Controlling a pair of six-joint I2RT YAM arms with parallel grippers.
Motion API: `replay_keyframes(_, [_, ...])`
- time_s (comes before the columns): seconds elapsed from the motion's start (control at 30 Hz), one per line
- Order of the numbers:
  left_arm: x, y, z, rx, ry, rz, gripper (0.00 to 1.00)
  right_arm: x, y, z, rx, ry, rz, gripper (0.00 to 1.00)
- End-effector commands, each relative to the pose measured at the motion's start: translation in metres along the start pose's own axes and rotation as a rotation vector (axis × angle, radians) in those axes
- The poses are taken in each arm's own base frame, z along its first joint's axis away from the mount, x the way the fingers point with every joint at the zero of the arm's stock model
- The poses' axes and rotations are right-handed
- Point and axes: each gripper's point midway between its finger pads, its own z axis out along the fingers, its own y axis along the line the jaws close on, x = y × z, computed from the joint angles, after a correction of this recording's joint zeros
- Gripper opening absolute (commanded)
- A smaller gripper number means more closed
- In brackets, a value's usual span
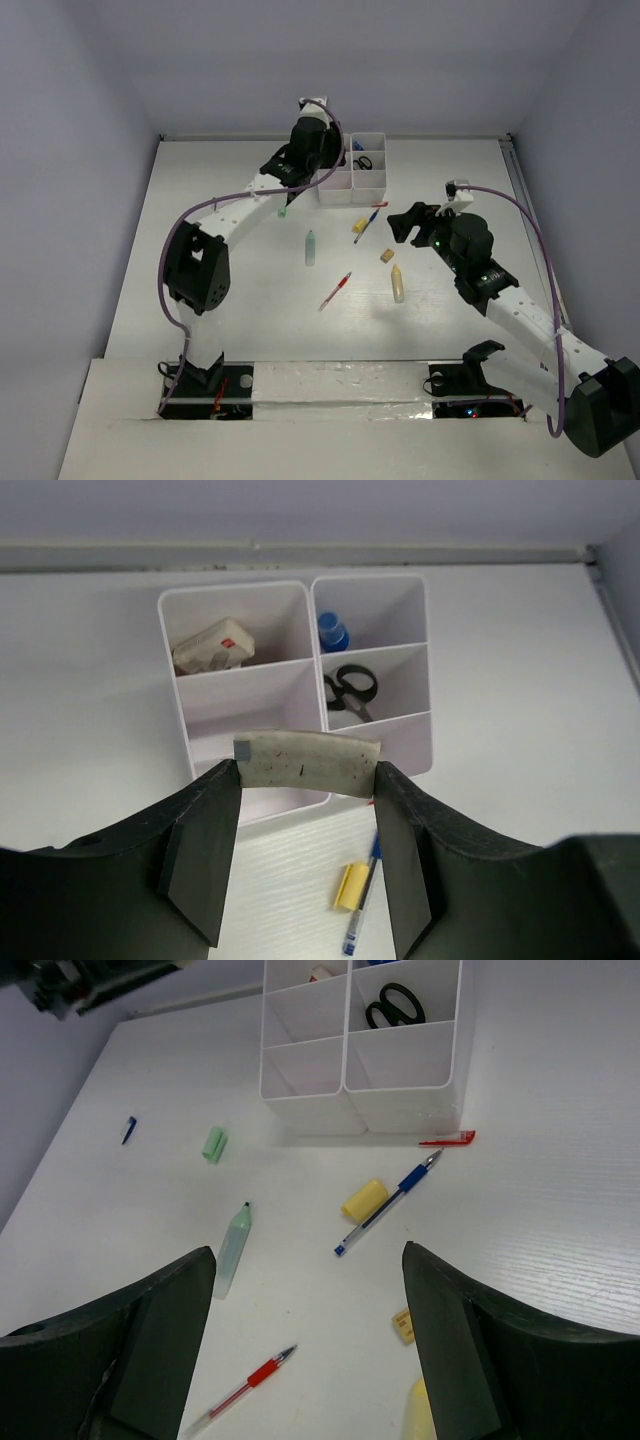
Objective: Sort the stationery into containers
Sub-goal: Place the stationery in the storage box.
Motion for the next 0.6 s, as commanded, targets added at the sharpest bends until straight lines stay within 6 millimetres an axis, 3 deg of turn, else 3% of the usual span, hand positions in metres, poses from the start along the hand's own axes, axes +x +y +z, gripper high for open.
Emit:
replay_keyframes(0.0, [-0.006, -0.001, 0.010, -0.013, -0.024, -0.027, 0.42, -0.017, 0.006, -0.001, -0.015, -0.059, -0.005, 0.81])
replay_keyframes(0.3, [0.026, 0.005, 0.045, -0.056, 0.025, -0.015, 0.42, -0.017, 0.008, -0.001, -0.026, -0.052, -0.007, 0.81])
replay_keyframes(0.57, [0.028, 0.008, 0.059, -0.078, 0.020, 0.008, 0.44, -0.015, 0.010, 0.000, -0.039, -0.044, -0.007, 0.81])
